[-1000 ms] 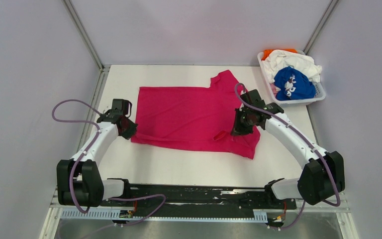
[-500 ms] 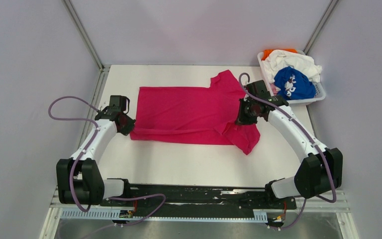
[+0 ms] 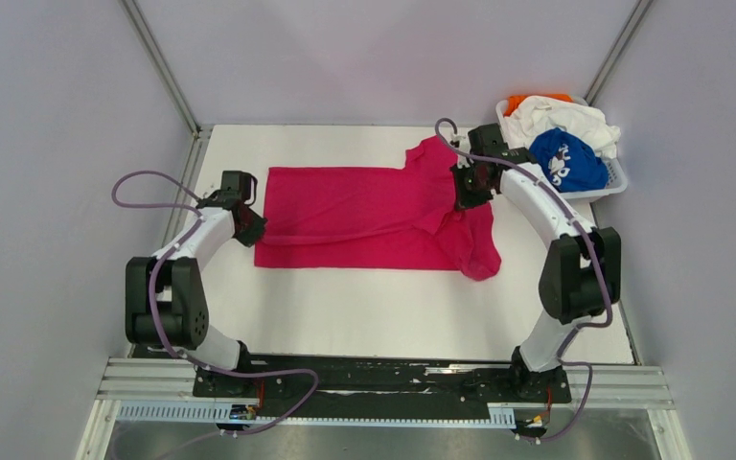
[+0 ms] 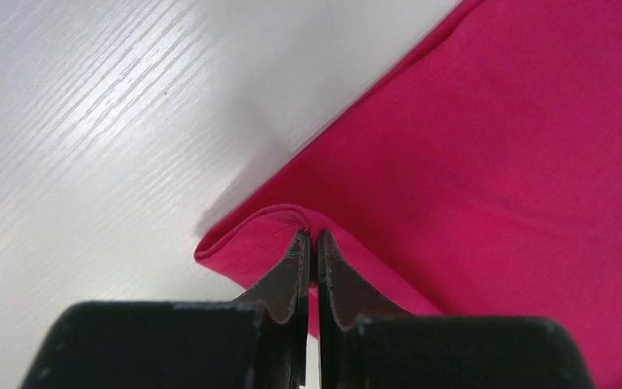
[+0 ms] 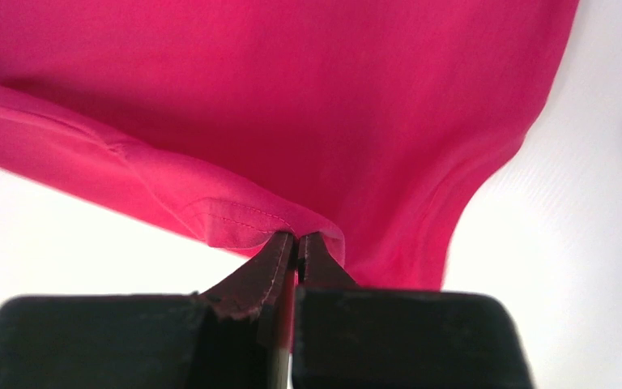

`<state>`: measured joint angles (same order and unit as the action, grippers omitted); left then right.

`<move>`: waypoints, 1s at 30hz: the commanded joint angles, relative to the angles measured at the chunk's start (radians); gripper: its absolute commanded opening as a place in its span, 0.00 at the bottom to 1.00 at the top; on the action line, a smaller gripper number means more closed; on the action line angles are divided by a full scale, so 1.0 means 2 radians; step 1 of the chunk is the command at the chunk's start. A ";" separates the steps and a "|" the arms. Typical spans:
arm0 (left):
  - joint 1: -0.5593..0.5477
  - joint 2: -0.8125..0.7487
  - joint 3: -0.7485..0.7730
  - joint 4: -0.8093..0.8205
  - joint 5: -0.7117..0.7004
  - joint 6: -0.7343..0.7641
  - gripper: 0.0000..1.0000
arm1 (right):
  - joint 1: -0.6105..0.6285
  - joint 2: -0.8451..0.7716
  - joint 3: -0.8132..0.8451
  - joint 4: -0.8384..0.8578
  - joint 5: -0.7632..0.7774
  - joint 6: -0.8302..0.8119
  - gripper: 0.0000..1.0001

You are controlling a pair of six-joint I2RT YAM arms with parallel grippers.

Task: Fold and stack the t-shirts
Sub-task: Fold the flattened tshirt in 1/3 of the way

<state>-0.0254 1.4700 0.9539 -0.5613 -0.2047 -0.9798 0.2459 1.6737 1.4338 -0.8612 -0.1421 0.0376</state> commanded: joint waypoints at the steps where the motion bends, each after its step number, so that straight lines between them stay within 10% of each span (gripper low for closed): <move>1: 0.005 0.050 0.040 0.038 -0.013 0.014 0.08 | -0.011 0.071 0.082 0.031 0.026 -0.142 0.00; 3: 0.005 0.075 0.055 0.043 -0.010 0.016 0.19 | -0.013 0.108 0.118 0.031 0.039 -0.175 0.01; 5: 0.005 0.092 0.074 0.046 -0.003 0.022 0.42 | -0.013 0.144 0.158 0.032 0.062 -0.178 0.25; 8: 0.006 0.098 0.086 0.049 0.007 0.029 0.94 | -0.012 0.175 0.198 0.043 0.103 -0.146 0.40; 16: 0.005 0.021 0.095 0.010 0.024 0.076 1.00 | -0.012 0.025 0.028 0.113 0.119 0.026 0.91; 19: 0.004 -0.007 0.077 0.003 0.062 0.097 1.00 | -0.013 -0.051 -0.075 0.120 0.093 0.076 0.95; 30: -0.011 -0.002 -0.018 0.083 0.187 0.131 1.00 | -0.033 -0.094 -0.224 0.150 0.050 0.125 0.63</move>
<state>-0.0441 1.4364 0.9657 -0.4782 0.0803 -0.7513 0.2031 1.4456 0.9894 -0.6460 -0.0013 0.2321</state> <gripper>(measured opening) 0.997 0.690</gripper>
